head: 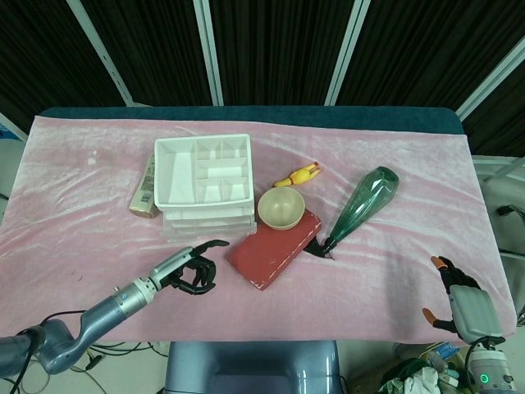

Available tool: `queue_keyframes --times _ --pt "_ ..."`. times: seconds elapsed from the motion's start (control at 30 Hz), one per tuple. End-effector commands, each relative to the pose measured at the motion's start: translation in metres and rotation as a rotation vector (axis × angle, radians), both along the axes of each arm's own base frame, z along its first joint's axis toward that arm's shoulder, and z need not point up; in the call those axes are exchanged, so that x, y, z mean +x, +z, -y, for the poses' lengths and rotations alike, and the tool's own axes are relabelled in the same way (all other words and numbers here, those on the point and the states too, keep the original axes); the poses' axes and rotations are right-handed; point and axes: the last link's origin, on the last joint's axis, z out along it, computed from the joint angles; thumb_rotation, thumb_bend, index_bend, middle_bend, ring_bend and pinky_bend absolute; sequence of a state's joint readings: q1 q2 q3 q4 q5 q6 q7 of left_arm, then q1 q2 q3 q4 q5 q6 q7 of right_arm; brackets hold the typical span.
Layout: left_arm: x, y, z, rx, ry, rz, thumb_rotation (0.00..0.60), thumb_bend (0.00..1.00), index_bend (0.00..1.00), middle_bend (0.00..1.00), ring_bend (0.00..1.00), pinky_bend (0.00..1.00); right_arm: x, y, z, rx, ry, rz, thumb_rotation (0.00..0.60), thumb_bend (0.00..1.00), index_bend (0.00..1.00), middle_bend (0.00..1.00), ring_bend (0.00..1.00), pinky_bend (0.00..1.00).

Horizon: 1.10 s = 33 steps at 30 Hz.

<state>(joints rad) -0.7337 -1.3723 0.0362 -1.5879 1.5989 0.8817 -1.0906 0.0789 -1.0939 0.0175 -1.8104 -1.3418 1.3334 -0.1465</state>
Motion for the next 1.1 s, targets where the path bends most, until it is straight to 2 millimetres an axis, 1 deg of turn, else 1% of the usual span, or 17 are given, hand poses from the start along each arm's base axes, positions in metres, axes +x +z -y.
queue_keyframes --times 0.03,0.13,0.27,0.43,0.57,0.7,0.83,0.97,1.1 --pt "0.000 -0.001 0.001 -0.001 -0.002 0.001 0.600 0.35 0.12 0.63 0.60 0.68 0.000 0.000 0.000 0.000 -0.001 0.000 0.600 0.17 0.09 0.07 0.15 0.19" --pt "0.000 0.000 0.005 0.003 -0.014 0.002 0.600 0.35 0.11 0.63 0.60 0.68 0.000 0.000 0.000 -0.002 -0.001 0.000 0.600 0.17 0.09 0.07 0.15 0.19" --pt "0.001 0.009 0.011 0.068 -0.076 -0.011 0.600 0.35 0.09 0.63 0.60 0.68 -0.001 0.000 0.000 0.000 -0.003 0.001 0.600 0.17 0.09 0.07 0.15 0.19" --pt "0.007 0.027 0.026 0.193 -0.196 -0.051 0.600 0.35 0.01 0.63 0.60 0.68 0.000 -0.001 0.000 0.002 -0.003 0.000 0.600 0.17 0.09 0.07 0.15 0.19" --pt "0.010 0.040 0.033 0.330 -0.221 -0.097 0.600 0.35 0.00 0.64 0.60 0.68 0.000 -0.001 0.000 0.001 -0.005 0.002 0.600 0.17 0.09 0.07 0.15 0.19" --pt "0.013 0.045 0.034 0.402 -0.191 -0.117 0.600 0.35 0.00 0.64 0.61 0.68 0.000 -0.001 0.000 0.003 -0.005 0.000 0.600 0.17 0.09 0.07 0.15 0.19" --pt "0.015 0.050 0.034 0.460 -0.173 -0.141 0.600 0.35 0.00 0.67 0.63 0.69 0.000 -0.001 0.000 0.003 -0.007 0.001 0.600 0.18 0.09 0.07 0.15 0.19" --pt "0.011 0.054 0.029 0.586 -0.149 -0.263 0.600 0.35 0.00 0.67 0.64 0.70 0.000 -0.001 0.000 0.005 -0.010 0.002 0.600 0.17 0.09 0.07 0.15 0.19" --pt "0.014 0.053 0.024 0.637 -0.105 -0.341 0.600 0.35 0.00 0.67 0.64 0.70 0.000 -0.001 0.000 0.004 -0.011 0.003 0.600 0.18 0.09 0.07 0.15 0.19"
